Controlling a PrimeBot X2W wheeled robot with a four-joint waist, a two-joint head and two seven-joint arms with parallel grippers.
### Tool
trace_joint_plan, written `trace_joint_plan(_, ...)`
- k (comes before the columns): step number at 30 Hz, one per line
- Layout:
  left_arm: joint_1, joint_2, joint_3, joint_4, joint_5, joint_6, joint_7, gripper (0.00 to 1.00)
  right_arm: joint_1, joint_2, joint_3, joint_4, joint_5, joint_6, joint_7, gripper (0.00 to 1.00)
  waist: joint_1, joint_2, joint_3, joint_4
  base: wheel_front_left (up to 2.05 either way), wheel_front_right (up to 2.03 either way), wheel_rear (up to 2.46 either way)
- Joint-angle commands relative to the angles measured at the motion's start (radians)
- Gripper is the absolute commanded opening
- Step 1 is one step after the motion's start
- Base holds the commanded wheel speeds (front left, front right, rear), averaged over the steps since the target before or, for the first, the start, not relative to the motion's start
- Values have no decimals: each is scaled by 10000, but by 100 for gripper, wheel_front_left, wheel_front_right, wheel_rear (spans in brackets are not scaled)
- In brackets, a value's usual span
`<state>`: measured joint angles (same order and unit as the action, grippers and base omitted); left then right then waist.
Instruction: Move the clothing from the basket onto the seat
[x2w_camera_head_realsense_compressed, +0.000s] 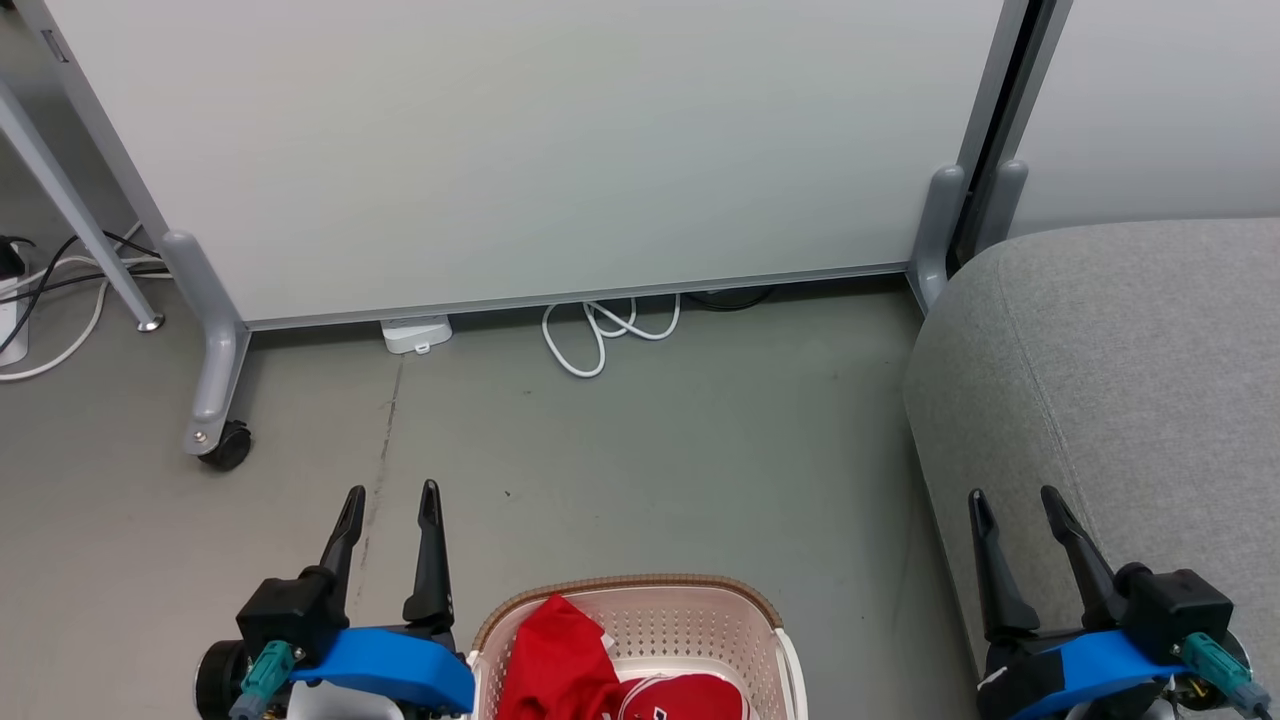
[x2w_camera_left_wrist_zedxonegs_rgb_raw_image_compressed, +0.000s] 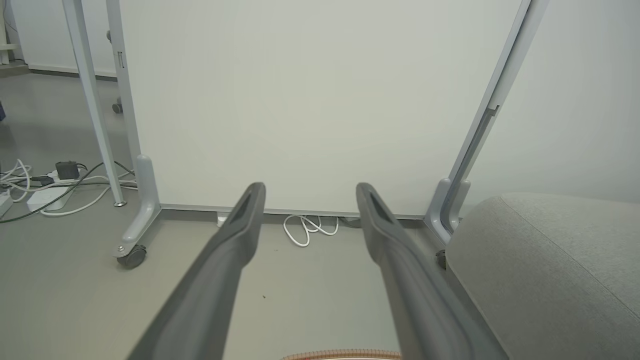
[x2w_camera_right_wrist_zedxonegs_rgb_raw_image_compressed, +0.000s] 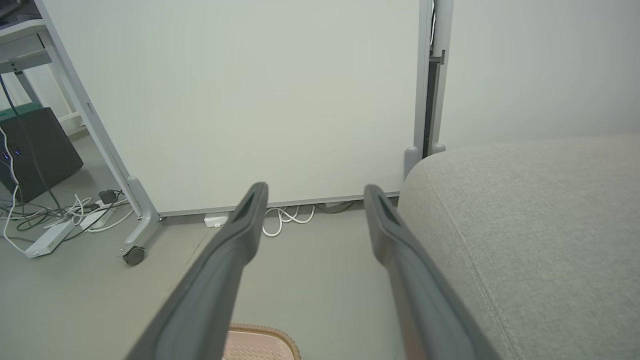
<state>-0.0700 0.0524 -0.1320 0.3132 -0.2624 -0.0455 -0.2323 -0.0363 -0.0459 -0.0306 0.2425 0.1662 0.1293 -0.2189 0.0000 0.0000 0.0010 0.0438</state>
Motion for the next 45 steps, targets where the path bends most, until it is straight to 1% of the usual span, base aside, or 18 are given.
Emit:
trace_joint_plan(1,-170,5,14,1,187,16,-106,100,74,-66,18,-58,-184,20,-85,100,0,0,6,2,0,0,0)
trace_joint_plan(15,-162,-9,-53,67,938,53,-348,100,91,-70,39,-62,-1081,25,-350,100,0,0,41,54,0,0,0)
trace_joint_plan(38,-103,-23,13,35,765,59,-342,100,49,-69,57,-82,-921,26,-398,100,0,0,204,11,0,0,0)
trace_joint_plan(45,-188,-24,42,84,732,86,-335,100,-202,-67,214,-178,-878,26,-401,100,0,0,591,-246,0,0,0)
